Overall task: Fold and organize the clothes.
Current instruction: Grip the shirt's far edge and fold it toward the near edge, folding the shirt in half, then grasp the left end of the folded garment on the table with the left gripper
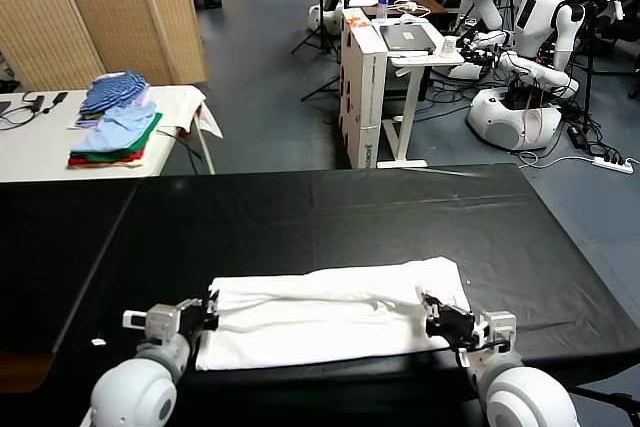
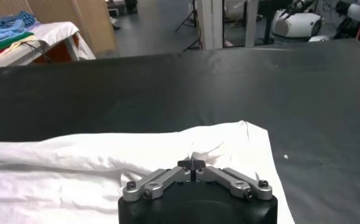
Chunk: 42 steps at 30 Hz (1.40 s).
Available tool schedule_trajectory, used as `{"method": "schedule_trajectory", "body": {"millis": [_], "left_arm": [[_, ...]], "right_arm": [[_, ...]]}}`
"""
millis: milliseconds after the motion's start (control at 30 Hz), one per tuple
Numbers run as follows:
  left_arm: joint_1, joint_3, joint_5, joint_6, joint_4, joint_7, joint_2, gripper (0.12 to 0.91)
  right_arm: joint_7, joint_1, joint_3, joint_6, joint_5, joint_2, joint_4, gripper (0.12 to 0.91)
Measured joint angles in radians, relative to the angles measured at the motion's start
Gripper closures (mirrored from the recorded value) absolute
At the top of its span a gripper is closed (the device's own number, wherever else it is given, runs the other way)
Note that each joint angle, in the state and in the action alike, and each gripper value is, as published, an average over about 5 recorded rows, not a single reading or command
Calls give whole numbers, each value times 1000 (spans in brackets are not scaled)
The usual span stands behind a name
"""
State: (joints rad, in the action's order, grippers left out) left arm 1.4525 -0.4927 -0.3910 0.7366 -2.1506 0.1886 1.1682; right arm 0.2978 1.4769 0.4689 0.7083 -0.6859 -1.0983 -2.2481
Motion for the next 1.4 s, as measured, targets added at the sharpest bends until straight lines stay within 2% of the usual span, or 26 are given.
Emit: {"method": "schedule_trajectory", "body": {"millis": [100, 167, 367, 467, 567, 700, 800, 900, 1000, 1400], "left_arm": [[6, -2, -2, 0, -8, 12, 3, 731], [13, -6, -3, 0, -16, 20, 4, 652], [35, -26, -2, 0, -38, 28, 1, 263], [43, -35, 4, 0, -48, 29, 3, 151], [52, -46, 21, 0, -60, 31, 8, 127], [74, -59, 20, 0, -79, 47, 14, 124], [94, -70, -37, 0, -91, 91, 26, 123], [115, -79, -106, 0, -94, 137, 44, 123], [131, -83, -151, 0, -94, 156, 62, 123], [137, -86, -287, -5, -94, 200, 111, 123]], "right_arm": [[-1, -4, -5, -2, 0, 0, 4, 875], [-2, -7, -8, -3, 0, 0, 7, 875], [-5, -16, -11, -5, 0, 0, 4, 875], [-5, -13, -4, -6, 0, 1, -9, 848], [-5, -9, 6, -5, 2, 4, -26, 716], [-1, -1, 25, 0, 9, 5, -43, 453], [2, 10, 43, 2, 11, 5, -58, 271], [5, 22, 62, 2, 11, 4, -72, 152], [7, 32, 81, 1, 13, 0, -86, 123], [10, 55, 119, -6, 16, -17, -125, 118]]}}
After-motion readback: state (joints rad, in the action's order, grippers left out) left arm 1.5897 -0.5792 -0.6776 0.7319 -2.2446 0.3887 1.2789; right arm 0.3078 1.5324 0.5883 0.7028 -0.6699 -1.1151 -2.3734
